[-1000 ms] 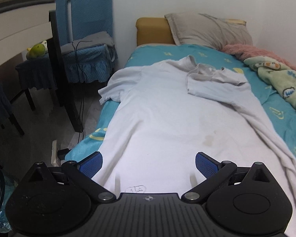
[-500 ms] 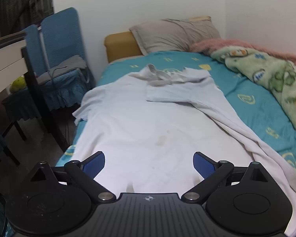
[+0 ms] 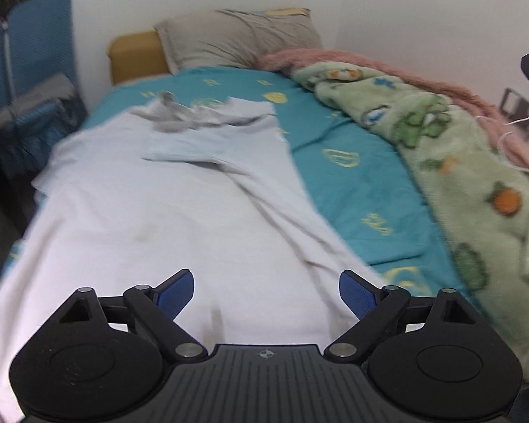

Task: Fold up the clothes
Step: 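Grasp the T-shirt side edge with the left gripper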

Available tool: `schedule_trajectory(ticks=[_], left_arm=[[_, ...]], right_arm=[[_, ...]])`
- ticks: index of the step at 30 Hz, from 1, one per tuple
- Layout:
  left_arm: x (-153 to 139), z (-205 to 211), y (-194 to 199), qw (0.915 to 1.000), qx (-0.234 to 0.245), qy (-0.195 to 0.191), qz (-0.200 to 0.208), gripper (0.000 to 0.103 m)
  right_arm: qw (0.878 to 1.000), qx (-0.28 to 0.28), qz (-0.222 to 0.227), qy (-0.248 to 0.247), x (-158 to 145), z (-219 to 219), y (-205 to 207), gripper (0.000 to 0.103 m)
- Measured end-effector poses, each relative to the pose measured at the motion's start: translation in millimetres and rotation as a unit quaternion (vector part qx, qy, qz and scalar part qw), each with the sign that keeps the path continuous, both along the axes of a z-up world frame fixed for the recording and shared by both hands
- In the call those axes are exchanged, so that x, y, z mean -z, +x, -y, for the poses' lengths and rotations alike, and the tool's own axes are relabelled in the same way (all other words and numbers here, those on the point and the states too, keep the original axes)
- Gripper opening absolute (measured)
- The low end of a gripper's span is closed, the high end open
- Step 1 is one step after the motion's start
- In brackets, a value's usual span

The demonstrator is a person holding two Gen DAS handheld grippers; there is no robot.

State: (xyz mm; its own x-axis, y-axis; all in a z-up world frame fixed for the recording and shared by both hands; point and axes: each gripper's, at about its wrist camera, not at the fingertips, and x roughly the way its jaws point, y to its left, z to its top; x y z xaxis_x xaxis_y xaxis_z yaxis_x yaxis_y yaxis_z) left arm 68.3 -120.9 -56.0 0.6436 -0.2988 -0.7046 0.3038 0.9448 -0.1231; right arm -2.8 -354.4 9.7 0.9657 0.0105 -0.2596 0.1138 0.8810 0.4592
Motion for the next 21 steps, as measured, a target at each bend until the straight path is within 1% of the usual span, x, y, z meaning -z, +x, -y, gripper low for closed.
schedule_trajectory(ticks=[1,2,5,7,8,9,10,11,13,16,18,19,20,21], left_arm=[[2.6,7.4,0.3,0.9997,0.011,-0.017,-0.014,0.083],[5.9,15.2,0.6,0.9988,0.024,-0.033,-0.029,0.081],[19.0,37.8,1.6,0.9928,0.062,-0.072,-0.074,0.071],[28.9,51.5,2.7,0.9863,0.091,-0.093,-0.102,0.063],[33.4,57.3,3.1,0.9821,0.109,-0.103,-0.114,0.062],[37.4,61.9,3.2,0.978,0.123,-0.112,-0.126,0.058],[42.0,65.2,4.4,0.9751,0.129,-0.115,-0.139,0.055],[47.2,67.9,6.2,0.9725,0.133,-0.114,-0.153,0.055],[58.0,71.1,9.9,0.9673,0.134,-0.113,-0.183,0.05],[74.2,69.5,17.7,0.9575,0.127,-0.13,-0.223,0.05],[79.1,70.7,22.4,0.9527,0.131,-0.142,-0.235,0.05],[80.9,71.6,24.7,0.9505,0.133,-0.147,-0.239,0.047],[81.4,72.5,26.6,0.9502,0.133,-0.148,-0.24,0.044],[81.1,73.5,28.2,0.9508,0.133,-0.147,-0.238,0.032]], right_arm=[[1.0,0.015,0.002,0.012,0.5,8.2,-2.2,0.103],[0.999,0.027,0.004,0.026,2.0,16.3,-4.0,0.103],[0.996,0.064,0.001,0.068,9.3,37.9,-7.7,0.103],[0.993,0.077,-0.003,0.086,13.6,46.0,-8.2,0.103],[0.993,0.077,-0.004,0.088,14.9,46.6,-7.2,0.103],[0.993,0.076,-0.006,0.088,16.0,46.9,-6.0,0.103],[0.993,0.076,-0.007,0.089,17.2,47.2,-4.8,0.103],[0.993,0.075,-0.009,0.09,18.3,47.5,-3.6,0.103],[0.993,0.074,-0.012,0.091,20.6,48.0,-1.3,0.103],[0.993,0.072,-0.021,0.094,23.6,46.6,3.9,0.103],[0.993,0.07,-0.026,0.097,25.7,45.5,7.2,0.103],[0.993,0.07,-0.029,0.096,26.8,44.6,9.2,0.103],[0.992,0.07,-0.032,0.095,27.9,43.8,11.2,0.103],[0.992,0.07,-0.035,0.095,28.9,43.1,13.3,0.103]])
